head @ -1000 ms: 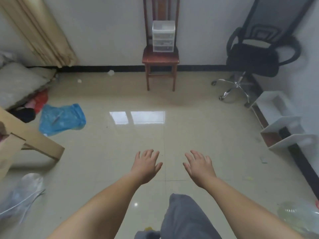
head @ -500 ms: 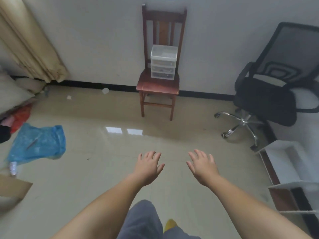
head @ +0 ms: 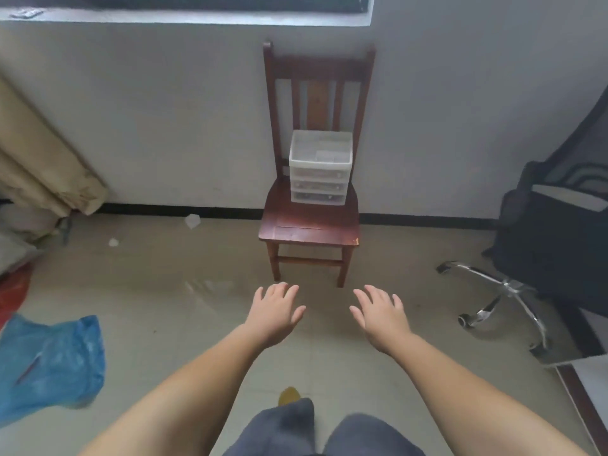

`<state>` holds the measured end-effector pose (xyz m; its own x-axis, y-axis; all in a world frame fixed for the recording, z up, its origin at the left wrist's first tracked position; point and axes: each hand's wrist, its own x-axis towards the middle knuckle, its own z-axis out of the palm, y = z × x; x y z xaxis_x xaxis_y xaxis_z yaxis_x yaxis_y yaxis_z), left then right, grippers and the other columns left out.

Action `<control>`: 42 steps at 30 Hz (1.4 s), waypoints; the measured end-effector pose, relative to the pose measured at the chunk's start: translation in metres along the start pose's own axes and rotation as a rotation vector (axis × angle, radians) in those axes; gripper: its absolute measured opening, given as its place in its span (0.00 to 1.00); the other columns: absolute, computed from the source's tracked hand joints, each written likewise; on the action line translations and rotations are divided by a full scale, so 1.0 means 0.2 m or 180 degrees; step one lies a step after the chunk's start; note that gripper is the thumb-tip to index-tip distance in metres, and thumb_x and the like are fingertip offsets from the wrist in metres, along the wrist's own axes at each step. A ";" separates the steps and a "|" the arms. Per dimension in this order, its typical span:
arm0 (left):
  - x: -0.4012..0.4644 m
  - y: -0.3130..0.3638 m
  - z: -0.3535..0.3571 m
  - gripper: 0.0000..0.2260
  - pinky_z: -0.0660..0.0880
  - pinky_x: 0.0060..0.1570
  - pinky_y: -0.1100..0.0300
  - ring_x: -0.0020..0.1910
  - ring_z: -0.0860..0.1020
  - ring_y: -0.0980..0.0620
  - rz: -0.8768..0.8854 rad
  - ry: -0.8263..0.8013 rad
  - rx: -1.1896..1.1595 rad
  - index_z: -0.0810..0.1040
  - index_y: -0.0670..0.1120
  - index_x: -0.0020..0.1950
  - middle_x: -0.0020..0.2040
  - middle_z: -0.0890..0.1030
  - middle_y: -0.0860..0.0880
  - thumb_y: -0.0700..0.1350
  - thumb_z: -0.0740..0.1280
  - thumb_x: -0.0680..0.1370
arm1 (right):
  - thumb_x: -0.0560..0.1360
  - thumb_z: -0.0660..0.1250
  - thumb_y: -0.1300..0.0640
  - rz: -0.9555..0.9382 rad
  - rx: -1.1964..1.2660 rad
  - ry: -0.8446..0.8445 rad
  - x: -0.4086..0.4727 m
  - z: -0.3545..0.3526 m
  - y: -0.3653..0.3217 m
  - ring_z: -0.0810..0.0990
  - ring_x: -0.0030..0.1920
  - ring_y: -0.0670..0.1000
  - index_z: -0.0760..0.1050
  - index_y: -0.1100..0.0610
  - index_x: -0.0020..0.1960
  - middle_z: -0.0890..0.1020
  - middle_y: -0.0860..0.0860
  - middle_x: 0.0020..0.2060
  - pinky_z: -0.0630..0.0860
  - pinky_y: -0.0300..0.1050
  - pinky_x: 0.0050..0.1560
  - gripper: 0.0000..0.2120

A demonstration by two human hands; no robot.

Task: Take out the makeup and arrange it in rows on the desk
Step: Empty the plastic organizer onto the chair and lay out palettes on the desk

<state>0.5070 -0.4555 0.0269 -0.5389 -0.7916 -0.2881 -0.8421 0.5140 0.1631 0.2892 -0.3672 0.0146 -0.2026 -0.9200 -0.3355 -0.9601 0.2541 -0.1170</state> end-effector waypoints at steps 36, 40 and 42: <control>2.60 -0.72 -0.28 0.35 0.38 0.72 0.44 0.77 0.46 0.50 0.0865 -0.0009 0.0631 0.42 0.45 0.77 0.78 0.48 0.48 0.38 0.56 0.74 | 0.76 0.46 0.71 0.3547 0.7597 0.0433 2.91 -0.28 -0.16 0.78 0.46 0.54 0.69 0.61 0.49 0.75 0.58 0.46 0.73 0.52 0.47 0.15; 2.59 -0.71 -0.29 0.34 0.37 0.71 0.42 0.77 0.45 0.49 0.0867 -0.0100 0.0696 0.39 0.44 0.77 0.78 0.46 0.47 0.38 0.52 0.74 | 0.75 0.45 0.73 0.3511 0.7729 0.0572 2.90 -0.25 -0.16 0.77 0.46 0.54 0.68 0.62 0.49 0.73 0.59 0.48 0.73 0.54 0.50 0.15; 2.58 -0.69 -0.30 0.34 0.37 0.71 0.42 0.77 0.44 0.49 0.0838 -0.0146 0.0698 0.38 0.44 0.76 0.78 0.45 0.47 0.38 0.52 0.75 | 0.74 0.45 0.74 0.3454 0.7758 0.0607 2.90 -0.25 -0.16 0.77 0.46 0.54 0.68 0.63 0.55 0.72 0.59 0.50 0.73 0.54 0.51 0.18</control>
<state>0.3440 -0.9557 -0.0882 -0.7315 -0.6093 -0.3062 -0.6476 0.7613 0.0322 0.1933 -0.9235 -0.1302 -0.3022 -0.3476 -0.8876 0.9498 -0.0309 -0.3112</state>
